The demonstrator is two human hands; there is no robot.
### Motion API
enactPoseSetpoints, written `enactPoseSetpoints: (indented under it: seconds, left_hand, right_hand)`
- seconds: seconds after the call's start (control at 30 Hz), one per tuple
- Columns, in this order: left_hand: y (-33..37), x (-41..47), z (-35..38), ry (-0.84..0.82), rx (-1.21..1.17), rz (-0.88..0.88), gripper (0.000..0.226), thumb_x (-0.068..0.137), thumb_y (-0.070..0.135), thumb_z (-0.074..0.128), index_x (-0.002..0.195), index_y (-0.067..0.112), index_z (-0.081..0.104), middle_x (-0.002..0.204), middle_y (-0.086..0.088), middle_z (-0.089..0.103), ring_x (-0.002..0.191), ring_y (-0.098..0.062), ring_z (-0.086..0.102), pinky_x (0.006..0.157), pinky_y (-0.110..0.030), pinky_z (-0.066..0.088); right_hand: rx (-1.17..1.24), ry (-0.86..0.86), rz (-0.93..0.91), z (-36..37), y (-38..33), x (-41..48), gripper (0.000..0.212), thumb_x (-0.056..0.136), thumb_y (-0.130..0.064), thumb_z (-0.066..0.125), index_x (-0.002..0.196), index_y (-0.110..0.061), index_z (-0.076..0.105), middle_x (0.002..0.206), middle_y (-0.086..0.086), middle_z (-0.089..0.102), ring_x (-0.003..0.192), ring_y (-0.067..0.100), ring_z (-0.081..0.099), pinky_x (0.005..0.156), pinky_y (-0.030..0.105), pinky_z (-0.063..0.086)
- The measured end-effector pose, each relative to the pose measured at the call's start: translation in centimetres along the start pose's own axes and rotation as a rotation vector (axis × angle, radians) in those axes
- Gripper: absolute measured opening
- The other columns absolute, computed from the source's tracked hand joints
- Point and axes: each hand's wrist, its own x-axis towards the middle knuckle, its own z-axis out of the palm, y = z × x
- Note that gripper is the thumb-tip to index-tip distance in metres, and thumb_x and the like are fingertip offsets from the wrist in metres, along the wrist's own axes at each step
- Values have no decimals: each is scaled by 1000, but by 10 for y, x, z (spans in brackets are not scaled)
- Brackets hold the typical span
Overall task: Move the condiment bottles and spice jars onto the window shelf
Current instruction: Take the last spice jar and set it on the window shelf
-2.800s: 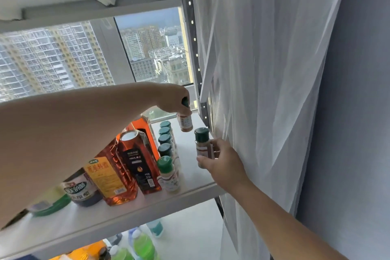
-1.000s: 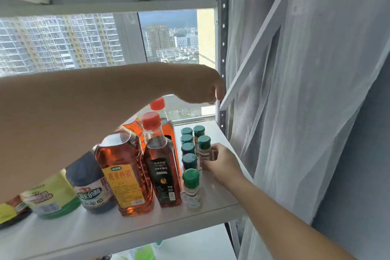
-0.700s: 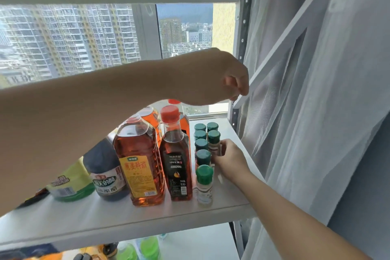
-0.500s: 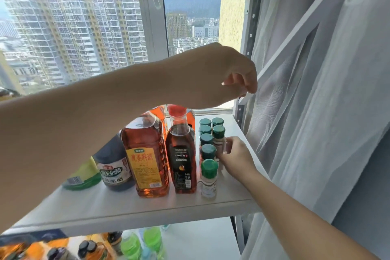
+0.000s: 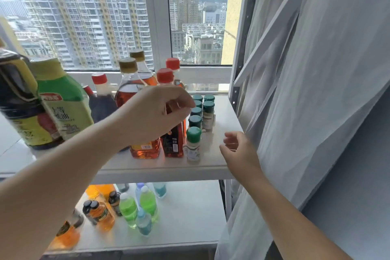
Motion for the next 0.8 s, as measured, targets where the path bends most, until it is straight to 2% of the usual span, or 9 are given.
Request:
enactPoseSetpoints:
  seconds: [0.07,0.13,0.3,0.43,0.5,0.57,0.73,0.8]
  left_hand:
    - [-15,-20,12,35,13,-35,13,95,29,63,104,31,72,95,18,68,72,7,61,68,-12,48]
    - [-23,-42,25,55,11,-45,14,95,23,67,103,34,71,93,22,68,81,10,62,70,-7,48]
    - [-50,-92,65,-17,-69,-142,16,95,19,69,99,35,69,90,17,68,78,9,61,65,-7,45]
    - [-83,-130,93,-44,-206,-267,13,94,22,71,96,34,72,92,13,73,84,3,64,70,-12,45]
    - [-98,-148,106,-88,-277,-330,12,94,22,70,94,34,72,93,11,75,85,0,66,71,-16,47]
    - [-112,-168,117,-157,-306,-378,10,95,24,69,94,34,72,96,8,76,86,-6,67,65,-14,49]
    - [-146,-231,141,-316,-285,-468,7,96,31,68,100,32,73,98,10,74,89,-2,67,62,-3,43]
    - [-158,-256,150,-375,-282,-495,5,95,28,70,96,31,74,95,9,75,86,-2,67,62,-5,44]
  right_hand:
    - [11,-1,-17,-4,3,-17,26,94,-18,66,119,-24,60,104,-15,65,99,4,64,82,20,48]
    - [5,15,-44,-4,7,-37,24,94,-17,66,116,-26,61,102,-14,67,96,3,65,80,16,48]
    - [-2,31,-41,4,23,-93,18,94,-20,69,109,-27,62,99,-9,68,87,4,65,77,20,53]
    - [-39,-15,54,20,41,-136,20,92,-22,71,110,-25,63,98,-11,68,87,2,63,73,10,46]
    - [-67,-60,104,29,49,-158,22,92,-23,71,112,-27,63,99,-14,67,90,1,63,77,12,47]
    - [-83,-80,168,39,55,-180,23,92,-24,70,114,-26,63,101,-14,66,92,2,63,83,18,50]
    - [-86,-119,312,71,71,-243,23,91,-22,70,113,-25,64,100,-10,68,92,5,64,80,21,51]
    - [-124,-151,351,79,80,-269,23,90,-24,71,112,-25,64,100,-10,67,92,7,64,79,22,51]
